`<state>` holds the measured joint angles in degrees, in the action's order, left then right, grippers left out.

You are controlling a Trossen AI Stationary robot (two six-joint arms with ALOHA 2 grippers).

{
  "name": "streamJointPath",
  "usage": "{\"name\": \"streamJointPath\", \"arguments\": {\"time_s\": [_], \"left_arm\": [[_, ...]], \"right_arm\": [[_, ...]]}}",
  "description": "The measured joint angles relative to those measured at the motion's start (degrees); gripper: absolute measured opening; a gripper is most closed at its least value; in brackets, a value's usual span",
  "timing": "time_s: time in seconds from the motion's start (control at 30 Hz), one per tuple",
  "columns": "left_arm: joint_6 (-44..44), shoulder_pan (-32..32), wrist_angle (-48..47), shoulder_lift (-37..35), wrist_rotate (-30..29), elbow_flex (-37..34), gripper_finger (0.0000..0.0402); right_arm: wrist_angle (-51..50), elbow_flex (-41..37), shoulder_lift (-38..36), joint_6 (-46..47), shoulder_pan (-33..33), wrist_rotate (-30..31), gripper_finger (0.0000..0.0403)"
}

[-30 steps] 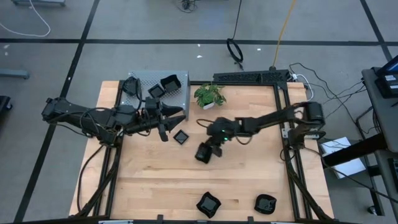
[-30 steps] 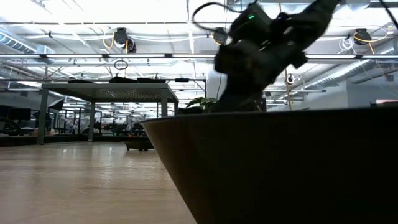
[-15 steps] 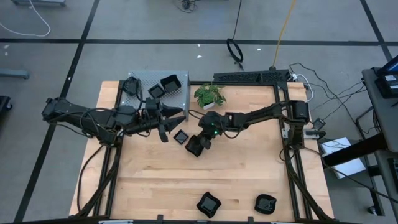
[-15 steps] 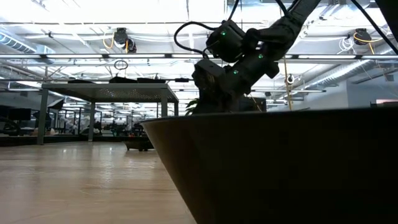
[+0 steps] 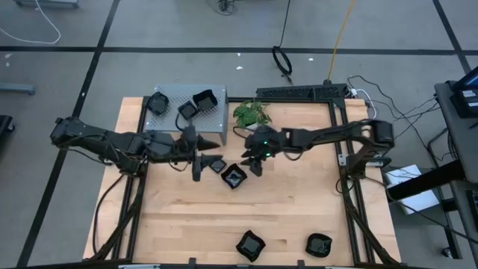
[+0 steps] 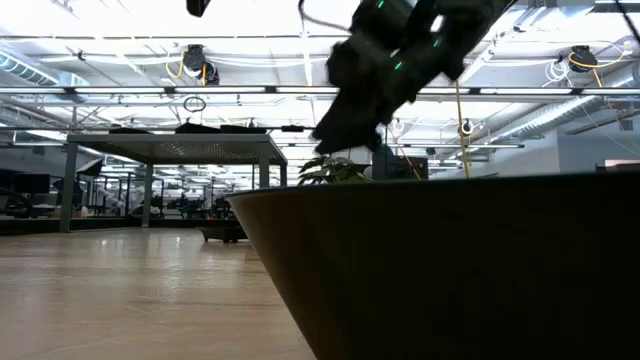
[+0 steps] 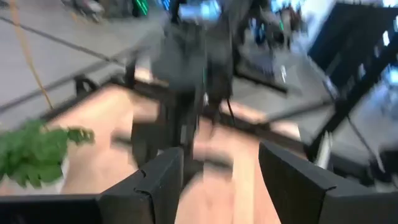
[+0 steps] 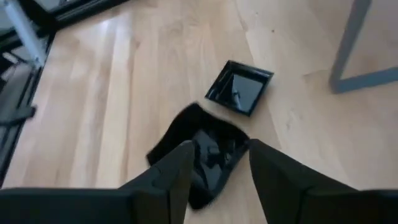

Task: Pick & Place Mini shaped plates
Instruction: Stack the black square plate on top of the other black square plates on the shelf

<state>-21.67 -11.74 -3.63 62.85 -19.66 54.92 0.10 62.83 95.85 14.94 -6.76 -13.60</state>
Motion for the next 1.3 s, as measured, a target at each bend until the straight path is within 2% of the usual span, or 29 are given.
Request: {"name": "streamJointPath", "arguments": {"time_s": [0.17,0.33,0.4,0.5,0.67,0.8,0.97,1.1,1.3], "left_arm": [[2.5,0.0,-9.3,0.0,6.4,0.0,0.0214],[9.1,-0.1,-18.2,0.6,7.7,0.0,0.0214],[12.6,-0.2,-21.2,1.5,7.7,0.0,0.0214],[16.1,-0.4,-22.2,4.2,7.7,0.0,0.0214],[22.9,-0.4,-22.4,10.4,7.6,0.0,0.0214],[28.0,-0.3,-23.5,15.6,6.7,0.0,0.0214],[30.8,-0.3,-25.0,22.3,2.6,0.0,0.0214],[31.9,-0.1,-25.7,26.9,1.0,0.0,0.0214],[32.6,1.1,-26.8,32.6,1.1,0.0,0.0214]], "right_arm": [[-10.1,-0.1,-10.8,-3.9,0.1,0.0,0.0144],[-18.6,-0.1,-22.1,-4.2,0.1,0.7,0.0135],[-21.0,-0.1,-26.6,-4.1,0.2,4.3,0.0135],[-22.0,-2.0,-33.6,-4.1,1.3,12.8,0.0136],[-21.3,-8.4,-45.2,-3.1,3.4,21.4,0.0135],[-21.2,-14.7,-53.0,0.6,5.1,24.2,0.0134],[-16.6,-24.0,-61.1,5.7,7.3,28.9,0.0133],[-9.9,-30.9,-65.7,6.9,8.1,31.2,0.013],[-1.0,-38.4,-69.5,6.9,8.0,31.6,0.013]]}}
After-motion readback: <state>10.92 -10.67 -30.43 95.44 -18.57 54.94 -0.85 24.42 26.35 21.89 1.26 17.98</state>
